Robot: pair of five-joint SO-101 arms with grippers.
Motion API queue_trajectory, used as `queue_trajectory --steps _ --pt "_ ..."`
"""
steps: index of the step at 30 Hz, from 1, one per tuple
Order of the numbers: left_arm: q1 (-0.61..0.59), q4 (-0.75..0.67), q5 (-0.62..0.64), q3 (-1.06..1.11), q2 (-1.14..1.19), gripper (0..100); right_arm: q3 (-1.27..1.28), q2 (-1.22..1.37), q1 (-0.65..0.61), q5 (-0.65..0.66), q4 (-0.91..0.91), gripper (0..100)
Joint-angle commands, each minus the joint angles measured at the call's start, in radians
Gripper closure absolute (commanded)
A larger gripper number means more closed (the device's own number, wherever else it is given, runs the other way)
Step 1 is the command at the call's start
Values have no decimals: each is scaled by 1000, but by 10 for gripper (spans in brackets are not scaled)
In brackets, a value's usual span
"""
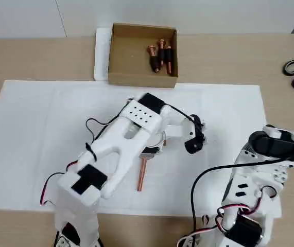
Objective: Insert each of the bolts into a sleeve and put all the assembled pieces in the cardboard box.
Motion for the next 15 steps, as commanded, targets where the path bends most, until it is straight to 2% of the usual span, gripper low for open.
queue_trajectory --steps 1,15 --pt "6 8 -5 -113 23 882 -8 -16 8 -11 -25 995" --pt "2 8 -5 -344 232 881 -8 -16 8 -11 -24 995"
